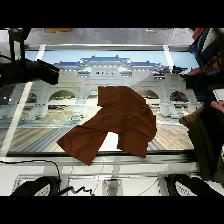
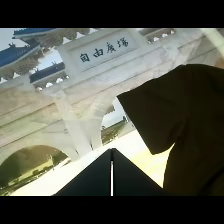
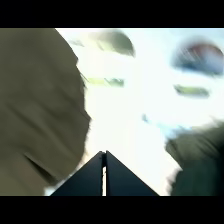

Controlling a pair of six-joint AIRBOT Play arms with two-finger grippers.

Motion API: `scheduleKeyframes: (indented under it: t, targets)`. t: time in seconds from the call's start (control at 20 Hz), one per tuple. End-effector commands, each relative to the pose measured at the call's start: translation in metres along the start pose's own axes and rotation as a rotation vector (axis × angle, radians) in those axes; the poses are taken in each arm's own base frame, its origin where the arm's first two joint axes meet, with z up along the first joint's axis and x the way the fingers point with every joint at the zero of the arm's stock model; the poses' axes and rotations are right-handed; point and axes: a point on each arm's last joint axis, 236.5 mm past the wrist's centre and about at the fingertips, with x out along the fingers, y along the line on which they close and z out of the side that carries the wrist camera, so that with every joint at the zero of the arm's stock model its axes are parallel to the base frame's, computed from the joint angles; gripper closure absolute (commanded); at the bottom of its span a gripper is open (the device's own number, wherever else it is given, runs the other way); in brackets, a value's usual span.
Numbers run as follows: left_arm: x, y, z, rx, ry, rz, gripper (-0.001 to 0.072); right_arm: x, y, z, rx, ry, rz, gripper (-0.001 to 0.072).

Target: Fold the clothes and pants, and hang the long-sleeved shirts on hangers.

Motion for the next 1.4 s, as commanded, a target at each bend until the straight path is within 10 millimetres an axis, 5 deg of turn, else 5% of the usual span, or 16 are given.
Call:
scheduleKeyframes:
  t: [0.0,0.25,0.45,0.55,0.6,0.95,1.1,1.35]
  targets:
    - [0.000,0.000,0.000,0.000,0.000,0.000,0.0699,0.057,-0.023,-0.079,-0.057,0.319,0.011,0.0702]
    - [0.000,0.000,0.000,0.000,0.000,0.001,0.0699,0.122,0.046,-0.183,0.107,0.508,0.546,0.0702]
    - [0.000,0.000,0.000,-0.001,0.000,0.001,0.0700,0.167,0.079,-0.239,0.319,0.542,0.644,0.0649]
    - [0.000,0.000,0.000,-0.001,0.000,0.001,0.0699,0.193,0.093,-0.246,0.442,0.481,0.644,0.0299]
    - [0.000,0.000,0.000,-0.001,0.000,0.001,0.0699,0.205,0.096,-0.245,0.505,0.441,0.635,0.0226]
    - [0.000,-0.002,0.001,-0.006,-0.003,-0.008,0.0666,0.249,0.088,-0.247,0.709,0.344,0.546,0.0268]
    - [0.000,-0.002,-0.001,-0.006,0.003,-0.011,0.0293,0.258,0.091,-0.251,0.735,0.363,0.555,0.0348]
    - [0.002,-0.006,-0.012,-0.006,0.049,-0.027,0.0290,0.251,0.108,-0.252,0.599,0.354,0.666,0.0408]
